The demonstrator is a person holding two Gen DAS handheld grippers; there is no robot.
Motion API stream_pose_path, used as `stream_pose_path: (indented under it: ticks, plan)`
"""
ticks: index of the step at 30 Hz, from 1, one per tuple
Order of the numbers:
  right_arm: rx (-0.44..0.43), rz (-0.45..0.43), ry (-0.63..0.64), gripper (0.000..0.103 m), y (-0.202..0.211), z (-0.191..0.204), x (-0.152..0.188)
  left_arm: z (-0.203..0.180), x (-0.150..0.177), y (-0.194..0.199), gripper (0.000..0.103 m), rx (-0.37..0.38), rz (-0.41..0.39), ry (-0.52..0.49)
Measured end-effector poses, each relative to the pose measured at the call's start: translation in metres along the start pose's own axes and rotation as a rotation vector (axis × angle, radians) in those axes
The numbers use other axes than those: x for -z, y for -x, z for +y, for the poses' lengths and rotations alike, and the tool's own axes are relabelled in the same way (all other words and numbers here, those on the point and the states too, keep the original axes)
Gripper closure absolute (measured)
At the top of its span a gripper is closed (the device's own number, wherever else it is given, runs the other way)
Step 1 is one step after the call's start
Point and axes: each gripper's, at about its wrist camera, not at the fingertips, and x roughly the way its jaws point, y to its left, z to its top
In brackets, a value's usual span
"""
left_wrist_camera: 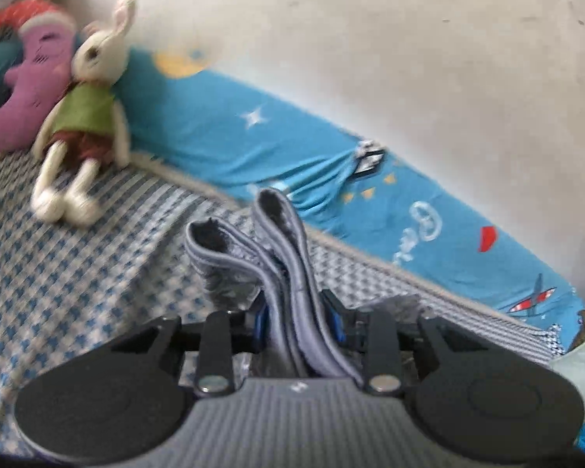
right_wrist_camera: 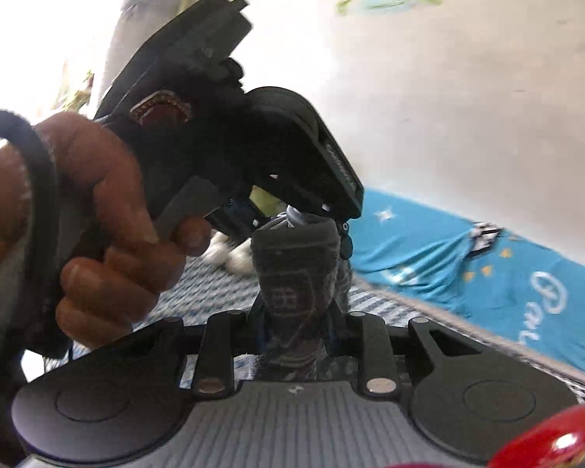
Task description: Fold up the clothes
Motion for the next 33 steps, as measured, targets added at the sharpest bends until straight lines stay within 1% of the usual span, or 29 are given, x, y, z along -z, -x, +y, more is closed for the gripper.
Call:
stream_pose_path:
  ticks: [5,8,12,19,23,24,25,27,28,29,31,33]
  plan:
    - [0.105,-0.042,-0.084,0.078,0.028,-0.045,0.0,-0.064,-0.012,-0.009,0.075,0.061,-0.004,-0.083]
    - [0.161,-0.039,-0.156,0.078,0.041,-0.072,0.008,-0.102,-0.015,-0.017,0.075,0.097,0.003,-0.134]
    - [0.215,-0.018,-0.247,0.078,0.051,-0.1,0.023,-0.15,-0.01,-0.037,0.075,0.139,0.036,-0.206]
    - [0.271,0.051,-0.45,0.078,0.052,-0.146,0.052,-0.175,0.016,-0.092,0.074,0.193,0.133,-0.239]
    - [0.299,0.113,-0.607,0.078,0.039,-0.167,0.071,-0.188,0.031,-0.124,0.071,0.223,0.19,-0.255]
    - [0.312,0.13,-0.647,0.077,0.036,-0.172,0.076,-0.191,0.035,-0.132,0.066,0.231,0.204,-0.259]
    - [0.326,0.147,-0.685,0.075,0.033,-0.177,0.081,-0.191,0.037,-0.136,0.058,0.232,0.214,-0.255]
    - [0.369,0.182,-0.748,0.071,0.036,-0.187,0.09,-0.188,0.04,-0.142,0.051,0.228,0.227,-0.237]
    - [0.396,0.193,-0.776,0.066,0.038,-0.19,0.094,-0.186,0.042,-0.145,0.048,0.225,0.234,-0.228]
    - [0.423,0.202,-0.804,0.063,0.041,-0.192,0.097,-0.185,0.043,-0.148,0.046,0.223,0.241,-0.219]
    - [0.476,0.188,-0.843,0.056,0.055,-0.191,0.096,-0.179,0.044,-0.147,0.036,0.211,0.237,-0.217]
    - [0.527,0.158,-0.84,0.055,0.07,-0.195,0.09,-0.172,0.041,-0.142,0.03,0.202,0.23,-0.209]
